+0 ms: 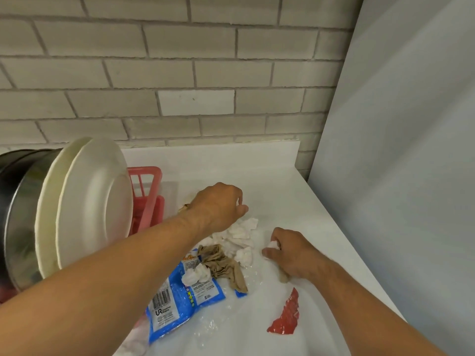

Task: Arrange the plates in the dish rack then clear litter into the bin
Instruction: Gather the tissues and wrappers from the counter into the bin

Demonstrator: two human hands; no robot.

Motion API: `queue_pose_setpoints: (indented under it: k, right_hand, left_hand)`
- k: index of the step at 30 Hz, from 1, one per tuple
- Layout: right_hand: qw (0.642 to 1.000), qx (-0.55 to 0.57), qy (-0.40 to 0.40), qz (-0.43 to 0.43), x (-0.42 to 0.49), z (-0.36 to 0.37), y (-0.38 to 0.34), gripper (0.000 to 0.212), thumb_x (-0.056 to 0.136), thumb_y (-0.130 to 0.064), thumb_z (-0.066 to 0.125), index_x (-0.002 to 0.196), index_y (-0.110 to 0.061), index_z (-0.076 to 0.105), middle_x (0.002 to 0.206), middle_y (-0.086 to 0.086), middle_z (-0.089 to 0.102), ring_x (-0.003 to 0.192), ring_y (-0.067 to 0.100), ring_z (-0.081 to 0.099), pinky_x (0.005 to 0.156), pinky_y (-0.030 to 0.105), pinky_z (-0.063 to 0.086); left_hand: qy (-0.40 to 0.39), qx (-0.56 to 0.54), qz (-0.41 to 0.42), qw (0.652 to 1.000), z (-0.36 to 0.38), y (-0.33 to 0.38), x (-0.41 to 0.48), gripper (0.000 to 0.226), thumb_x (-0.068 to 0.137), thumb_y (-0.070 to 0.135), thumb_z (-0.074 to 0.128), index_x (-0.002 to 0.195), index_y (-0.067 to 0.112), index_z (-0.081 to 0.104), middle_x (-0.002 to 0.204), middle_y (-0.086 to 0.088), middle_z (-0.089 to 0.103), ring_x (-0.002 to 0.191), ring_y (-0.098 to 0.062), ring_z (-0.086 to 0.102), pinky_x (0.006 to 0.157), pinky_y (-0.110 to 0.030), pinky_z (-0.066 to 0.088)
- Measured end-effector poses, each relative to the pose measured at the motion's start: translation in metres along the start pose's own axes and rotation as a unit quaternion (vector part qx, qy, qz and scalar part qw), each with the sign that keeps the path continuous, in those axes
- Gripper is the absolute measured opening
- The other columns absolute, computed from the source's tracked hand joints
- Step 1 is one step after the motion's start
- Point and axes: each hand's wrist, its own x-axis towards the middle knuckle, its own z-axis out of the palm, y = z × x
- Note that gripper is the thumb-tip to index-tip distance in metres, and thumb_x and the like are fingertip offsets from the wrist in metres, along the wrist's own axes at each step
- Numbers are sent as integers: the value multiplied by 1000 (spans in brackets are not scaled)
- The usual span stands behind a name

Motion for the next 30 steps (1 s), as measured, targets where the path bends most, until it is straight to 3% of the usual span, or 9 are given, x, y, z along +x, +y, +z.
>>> queue_pose_setpoints:
  k: [5, 8, 10, 14, 18, 22, 25, 28, 30]
  right_hand:
    - [999, 21, 35, 0, -13, -7, 10, 17, 98, -31, 53, 94, -14, 52, 80, -1, 57, 57, 11, 60, 48, 11, 40]
    - [998, 43, 46, 13, -19, -9, 20, 18, 99, -30, 52, 90, -15, 49, 81, -3, 55, 62, 9, 56, 58, 22, 49]
    - [998, 39, 52, 16, -23, -10, 24, 17, 100, -30, 50, 93, -15, 47, 81, -6, 51, 62, 4, 49, 57, 18, 45]
    - [997, 21, 74, 1, -31, -13, 29, 18, 102, -34, 43, 101, -17, 44, 82, -8, 50, 66, 3, 46, 53, 16, 38]
    - [991, 86, 103, 4, -33, -20, 23, 20, 102, -36, 39, 103, -17, 46, 85, 2, 57, 66, 11, 50, 44, 15, 41]
    - [976, 176, 131, -9, -33, -27, 9, 23, 99, -40, 47, 96, -17, 52, 88, 8, 59, 69, 16, 58, 47, 22, 53]
    - [967, 218, 129, -11, -36, -28, -3, 19, 97, -33, 55, 93, -14, 52, 87, 13, 61, 51, 12, 63, 43, 18, 47]
    - [963, 231, 135, -24, -38, -24, -14, 9, 97, -18, 55, 92, -11, 53, 86, 20, 65, 54, 17, 67, 42, 18, 46]
    - [967, 211, 140, -29, -40, -17, -21, 7, 97, -12, 52, 91, -12, 55, 85, 20, 65, 58, 19, 64, 43, 18, 47]
  left_hand:
    - [-71, 111, 42, 990, 22, 21, 25, 43, 92, 48, 51, 120, 16, 59, 117, -5, 61, 101, -26, 60, 85, -36, 51]
    - [-110, 150, 43, 982, 38, 28, 41, 39, 92, 40, 55, 121, 14, 58, 116, -4, 60, 98, -24, 61, 73, -31, 47]
    - [-122, 151, 34, 980, 49, 28, 48, 30, 92, 28, 55, 118, 15, 61, 114, -3, 61, 95, -23, 62, 70, -29, 47]
    - [-90, 47, 26, 995, 46, 24, 52, 29, 96, 32, 49, 117, 18, 63, 117, -3, 59, 100, -25, 59, 77, -29, 47]
    - [-56, -47, 43, 996, 18, 22, 45, 32, 100, 33, 40, 123, 16, 55, 121, -7, 52, 104, -26, 53, 82, -31, 43]
    - [-14, -128, 24, 991, -7, 17, 30, 27, 101, 32, 38, 120, 17, 49, 107, -5, 54, 89, -23, 56, 70, -29, 41]
    - [26, -153, 32, 987, -21, 9, 15, 12, 100, 26, 40, 108, 23, 49, 96, -5, 58, 75, -19, 59, 65, -28, 49]
    - [60, -190, 39, 979, -31, 5, -4, 27, 99, 10, 38, 110, 26, 56, 79, 6, 52, 55, -7, 46, 49, -7, 36]
    - [63, -206, 36, 976, -35, 1, -16, 33, 99, 9, 36, 113, 22, 62, 89, 3, 57, 58, -7, 49, 48, -4, 33]
